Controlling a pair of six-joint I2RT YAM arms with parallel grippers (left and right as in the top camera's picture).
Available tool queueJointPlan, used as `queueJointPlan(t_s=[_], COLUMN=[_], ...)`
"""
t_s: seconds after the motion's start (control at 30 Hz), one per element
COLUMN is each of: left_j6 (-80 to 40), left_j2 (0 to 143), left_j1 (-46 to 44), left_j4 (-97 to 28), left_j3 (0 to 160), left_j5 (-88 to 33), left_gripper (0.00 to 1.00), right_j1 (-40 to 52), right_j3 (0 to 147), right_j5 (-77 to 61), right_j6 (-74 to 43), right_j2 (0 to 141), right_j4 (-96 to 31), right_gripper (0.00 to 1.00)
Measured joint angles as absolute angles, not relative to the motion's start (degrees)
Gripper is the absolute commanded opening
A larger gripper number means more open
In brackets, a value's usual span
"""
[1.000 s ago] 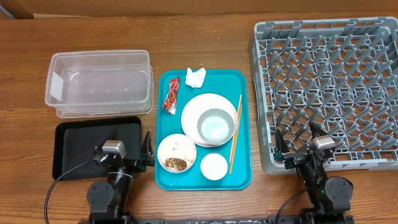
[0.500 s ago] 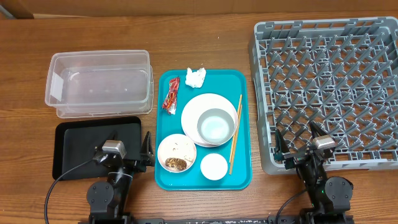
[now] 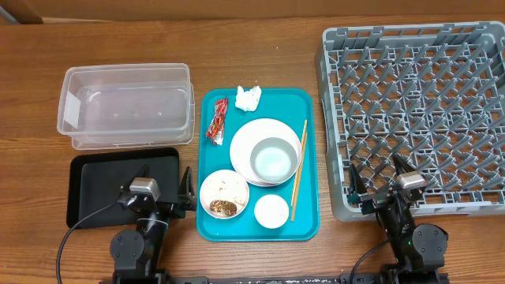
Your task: Sort waste into correct bins and load items into the dishwasher
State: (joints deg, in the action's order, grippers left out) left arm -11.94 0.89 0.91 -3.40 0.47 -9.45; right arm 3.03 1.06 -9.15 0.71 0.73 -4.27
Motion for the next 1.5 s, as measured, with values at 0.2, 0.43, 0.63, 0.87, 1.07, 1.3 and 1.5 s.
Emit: queueJointPlan(t_s=[0.2, 0.43, 0.63, 0.87, 1.07, 1.3, 1.5], left_j6=[-11.9, -11.9, -11.9, -11.9, -11.9, -13.0, -18.2], left_j2=[0.9, 0.9, 0.9, 0.9, 0.9, 0.9, 0.9], left_j1=[0.9, 0.9, 0.9, 0.9, 0.9, 0.9, 0.9], left_j4=[-3.4, -3.4, -3.4, -3.4, -3.4, -1.9, 4.1], left_j3=[0.5, 0.5, 0.5, 0.5, 0.5, 0.5, 0.5], left_j5=[-9.5, -9.5, -9.5, -9.5, -9.5, -11.6, -21.6], left_gripper=[1.00, 1.00, 1.00, 1.00, 1.00, 1.00, 1.00], right_j1=[3.0, 3.0, 3.0, 3.0, 3.0, 3.0, 3.0], right_j3=[1.1, 1.6, 12.8, 36.1, 54.8, 69.4, 70.6], right_j5=[-9.1, -13.4, -15.2, -15.9, -16.4, -19.6, -27.6], right_j6=[0.7, -0.7, -2.4, -3.0, -3.1, -3.2, -3.2], right_j2=[0.7, 0.8, 3.2, 14.0, 29.0, 44.6, 49.9], right_j4=[-4.0, -3.1, -13.3, -29.6, -47.4, -59.1, -59.7], right_gripper=[1.00, 1.00, 1.00, 1.00, 1.00, 1.00, 1.00])
